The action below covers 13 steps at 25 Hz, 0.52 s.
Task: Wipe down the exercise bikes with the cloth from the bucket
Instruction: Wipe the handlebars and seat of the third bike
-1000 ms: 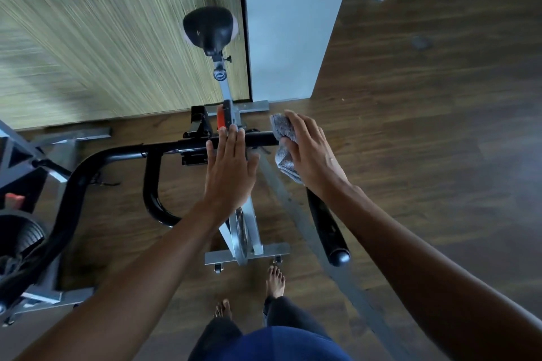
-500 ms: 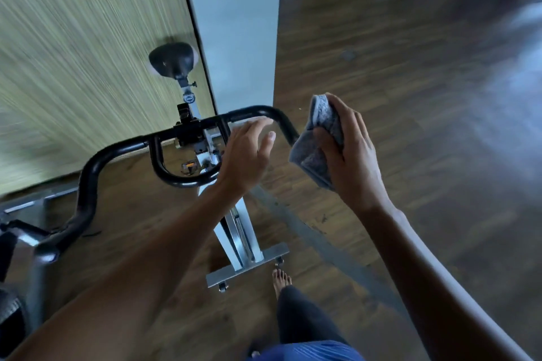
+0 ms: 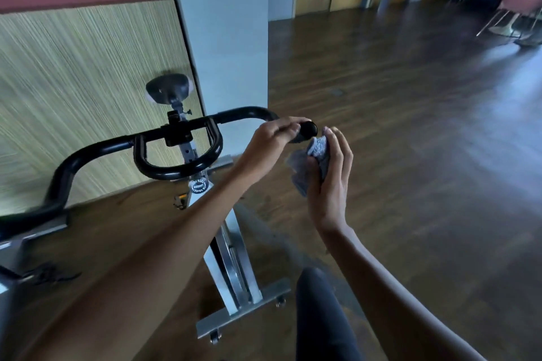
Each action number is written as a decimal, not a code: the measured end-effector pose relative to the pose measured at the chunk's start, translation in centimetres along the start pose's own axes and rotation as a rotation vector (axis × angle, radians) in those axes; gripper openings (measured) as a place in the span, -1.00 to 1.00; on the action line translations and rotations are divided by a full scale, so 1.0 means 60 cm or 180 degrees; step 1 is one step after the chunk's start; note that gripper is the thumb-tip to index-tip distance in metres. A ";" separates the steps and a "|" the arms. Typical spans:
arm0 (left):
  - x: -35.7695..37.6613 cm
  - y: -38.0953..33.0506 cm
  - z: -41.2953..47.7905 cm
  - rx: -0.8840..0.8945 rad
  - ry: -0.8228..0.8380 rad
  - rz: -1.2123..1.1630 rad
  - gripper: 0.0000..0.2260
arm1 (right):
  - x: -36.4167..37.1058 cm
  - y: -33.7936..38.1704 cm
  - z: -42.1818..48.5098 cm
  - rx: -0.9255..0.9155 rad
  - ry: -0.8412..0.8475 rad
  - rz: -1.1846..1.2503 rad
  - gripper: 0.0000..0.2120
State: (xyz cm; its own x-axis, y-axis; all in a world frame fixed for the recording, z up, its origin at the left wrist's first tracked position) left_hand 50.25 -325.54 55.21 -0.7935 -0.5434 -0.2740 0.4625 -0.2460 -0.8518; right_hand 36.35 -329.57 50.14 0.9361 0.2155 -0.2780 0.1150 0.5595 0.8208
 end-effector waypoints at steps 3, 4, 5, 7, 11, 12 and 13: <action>0.007 0.015 0.002 0.0463 -0.0246 -0.0302 -0.80 | 0.062 -0.042 0.033 -0.0807 -0.0211 0.0131 -0.56; 0.009 0.028 0.003 0.0604 -0.0282 -0.0304 -0.80 | 0.083 -0.058 0.046 -0.1102 -0.0367 0.0127 -0.56; 0.009 0.038 0.005 0.0736 -0.0321 -0.0315 -0.82 | 0.101 -0.068 0.058 -0.1357 -0.0567 0.0117 -0.55; 0.001 0.053 0.014 0.1088 -0.0319 -0.0331 -0.82 | 0.129 -0.082 0.080 -0.1756 -0.1053 0.0070 -0.48; 0.001 0.069 0.016 0.1702 -0.0327 -0.0096 -0.74 | 0.153 -0.102 0.102 -0.2036 -0.1436 0.0420 -0.45; 0.002 0.070 0.015 0.1844 -0.0410 -0.0030 -0.73 | 0.154 -0.102 0.106 -0.2114 -0.1419 0.0550 -0.43; 0.005 0.075 0.016 0.1971 -0.0448 0.0002 -0.73 | 0.154 -0.102 0.107 -0.2232 -0.1378 0.0682 -0.43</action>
State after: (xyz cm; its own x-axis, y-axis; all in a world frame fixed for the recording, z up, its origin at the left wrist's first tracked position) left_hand 52.46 -327.61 51.74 -0.7530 -0.6337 -0.1773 0.6395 -0.6414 -0.4239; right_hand 46.44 -336.15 45.74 0.9751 0.1283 0.1806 -0.1782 0.9387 0.2952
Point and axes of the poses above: each hand's wrist, its own z-axis towards the middle knuckle, its own x-axis out of the palm, y = z × x, the point moved 3 cm from there along z, towards the middle knuckle, and after that the axes turned 13 degrees about x, right-handed, at the moved point
